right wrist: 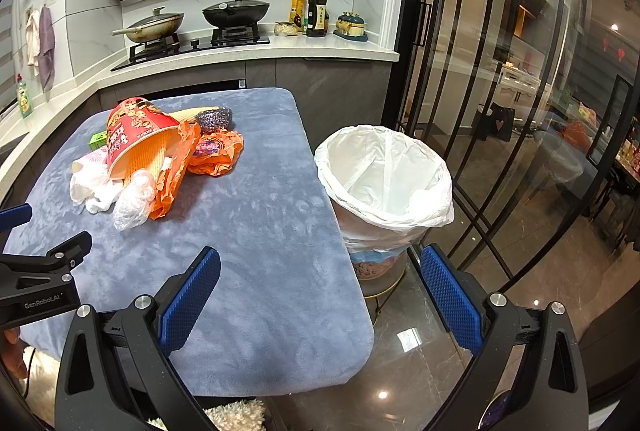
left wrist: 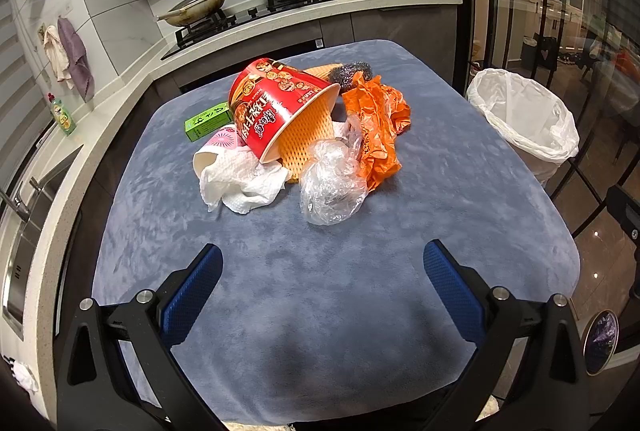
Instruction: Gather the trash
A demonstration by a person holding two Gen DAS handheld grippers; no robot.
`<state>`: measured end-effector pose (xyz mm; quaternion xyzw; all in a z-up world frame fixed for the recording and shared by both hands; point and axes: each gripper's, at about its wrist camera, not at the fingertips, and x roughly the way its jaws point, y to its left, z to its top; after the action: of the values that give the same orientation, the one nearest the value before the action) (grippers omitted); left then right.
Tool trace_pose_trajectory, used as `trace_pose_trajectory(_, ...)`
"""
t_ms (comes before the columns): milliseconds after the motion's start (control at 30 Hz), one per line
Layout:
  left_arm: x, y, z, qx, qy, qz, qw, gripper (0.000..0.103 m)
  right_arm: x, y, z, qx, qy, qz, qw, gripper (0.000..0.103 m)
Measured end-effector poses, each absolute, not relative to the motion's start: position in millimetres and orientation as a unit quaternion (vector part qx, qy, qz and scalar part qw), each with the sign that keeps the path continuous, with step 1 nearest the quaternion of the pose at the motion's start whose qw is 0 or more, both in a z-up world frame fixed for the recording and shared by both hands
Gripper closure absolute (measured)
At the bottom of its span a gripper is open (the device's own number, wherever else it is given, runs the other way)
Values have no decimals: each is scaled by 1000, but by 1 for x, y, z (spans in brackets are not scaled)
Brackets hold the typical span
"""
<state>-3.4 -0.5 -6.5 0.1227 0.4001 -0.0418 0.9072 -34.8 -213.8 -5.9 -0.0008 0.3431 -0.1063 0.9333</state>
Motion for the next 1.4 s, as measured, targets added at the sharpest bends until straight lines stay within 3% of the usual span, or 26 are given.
trace_pose_trajectory(867, 10, 15, -7, 94, 406, -41, 908, 7, -25, -209, -7, 6, 342, -102, 934, 7)
trace_pose_trajectory(1300, 66, 74, -27, 51, 422, -4, 905, 7, 44, -166, -18, 21, 338, -61, 939, 7)
trace_pose_trajectory(1400, 80, 88, -33, 46, 421, 7, 906, 7, 64, -151, -22, 19, 336, -48, 940, 12)
